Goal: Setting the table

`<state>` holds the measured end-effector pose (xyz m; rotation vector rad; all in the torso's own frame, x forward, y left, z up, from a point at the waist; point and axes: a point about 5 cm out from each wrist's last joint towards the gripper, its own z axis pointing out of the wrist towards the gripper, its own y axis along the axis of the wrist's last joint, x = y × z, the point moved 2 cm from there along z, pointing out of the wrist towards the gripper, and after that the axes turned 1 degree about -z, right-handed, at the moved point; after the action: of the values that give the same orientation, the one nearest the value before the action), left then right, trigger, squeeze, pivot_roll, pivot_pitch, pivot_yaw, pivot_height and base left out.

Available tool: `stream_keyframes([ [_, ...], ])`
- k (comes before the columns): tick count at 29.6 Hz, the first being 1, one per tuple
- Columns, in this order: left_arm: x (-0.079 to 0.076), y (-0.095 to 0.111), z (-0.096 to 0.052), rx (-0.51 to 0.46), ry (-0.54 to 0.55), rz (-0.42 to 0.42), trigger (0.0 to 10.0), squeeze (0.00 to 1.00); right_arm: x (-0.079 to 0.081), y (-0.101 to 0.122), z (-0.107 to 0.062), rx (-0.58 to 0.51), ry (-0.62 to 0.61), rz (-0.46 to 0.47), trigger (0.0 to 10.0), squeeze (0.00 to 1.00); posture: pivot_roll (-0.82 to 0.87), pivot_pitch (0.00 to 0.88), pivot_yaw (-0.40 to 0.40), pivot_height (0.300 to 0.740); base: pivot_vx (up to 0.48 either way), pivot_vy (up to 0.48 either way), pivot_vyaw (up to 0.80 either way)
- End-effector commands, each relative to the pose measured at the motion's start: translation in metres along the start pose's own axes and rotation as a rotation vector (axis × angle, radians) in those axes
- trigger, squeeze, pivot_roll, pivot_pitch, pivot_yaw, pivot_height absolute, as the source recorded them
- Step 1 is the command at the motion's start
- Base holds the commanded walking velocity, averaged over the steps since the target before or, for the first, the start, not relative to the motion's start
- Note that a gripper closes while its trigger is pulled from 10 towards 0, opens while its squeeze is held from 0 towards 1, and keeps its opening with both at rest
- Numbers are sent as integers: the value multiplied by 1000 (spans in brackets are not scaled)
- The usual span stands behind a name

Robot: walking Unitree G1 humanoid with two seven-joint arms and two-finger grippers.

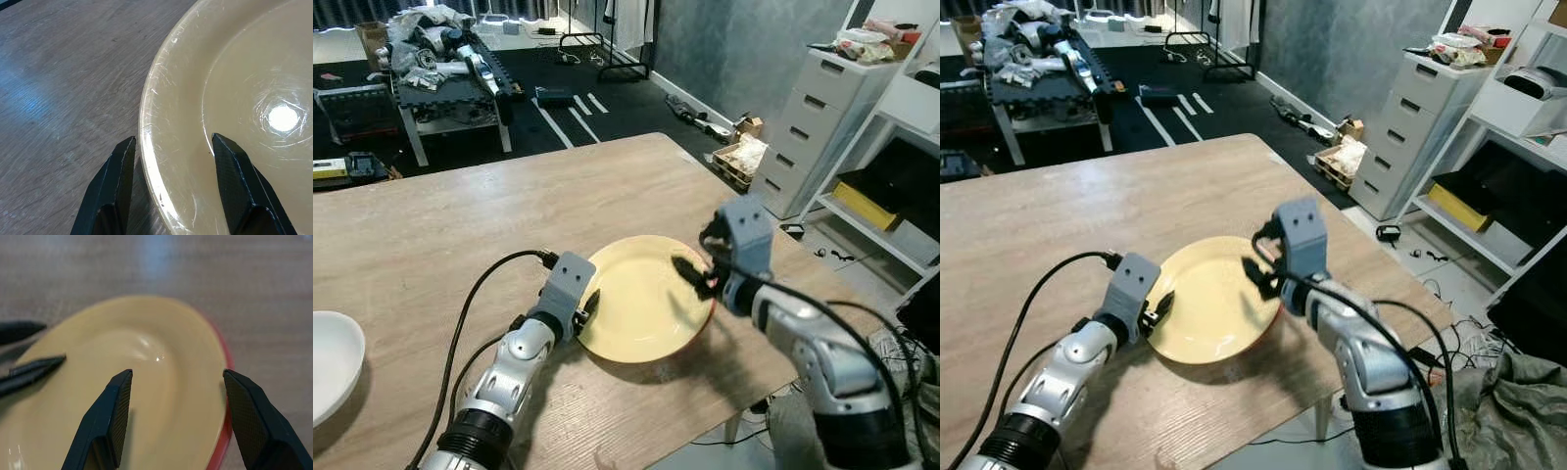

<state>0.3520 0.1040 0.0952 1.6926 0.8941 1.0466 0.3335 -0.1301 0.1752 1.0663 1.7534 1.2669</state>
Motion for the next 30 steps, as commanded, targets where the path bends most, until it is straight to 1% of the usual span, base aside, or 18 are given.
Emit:
stream_keyframes([
  [1, -8, -44, -9, 176, -18, -4, 10000, 0, -1, -4, -1, 19, -6, -9, 10000, 0, -81, 9, -2, 740, 0, 0, 0],
  [5, -7, -44, -9, 177, -14, -5, 10000, 0, -6, -9, 2, 32, -47, -36, 10000, 0, -76, 10, -3, 740, 0, 0, 0],
  [9, -7, -45, -10, 177, -13, -6, 10000, 0, -6, -9, 2, 31, -50, -37, 10000, 0, -74, 10, -4, 740, 0, 0, 0],
  [19, -7, -45, -10, 177, -12, -11, 10000, 0, -4, -10, 1, 38, -33, -55, 10000, 0, -79, 11, -6, 740, 0, 0, 0],
  [23, -7, -45, -9, 177, -11, -12, 10000, 0, -1, -12, 1, 61, -1, -62, 10000, 0, -80, 10, -8, 740, 0, 0, 0],
  [25, -7, -45, -9, 177, -11, -12, 10000, 0, 2, -15, 1, 82, 24, -44, 10000, 0, -81, 10, -9, 740, 0, 0, 0],
  [29, -7, -45, -9, 178, -8, -13, 10000, 0, 9, -25, 1, 172, 101, 55, 10000, 0, -82, 11, -11, 740, 0, 0, 0],
  [30, -7, -45, -9, 178, -7, -13, 10000, 0, 11, -28, 1, 207, 126, 125, 10000, 0, -83, 12, -12, 740, 0, 0, 0],
])
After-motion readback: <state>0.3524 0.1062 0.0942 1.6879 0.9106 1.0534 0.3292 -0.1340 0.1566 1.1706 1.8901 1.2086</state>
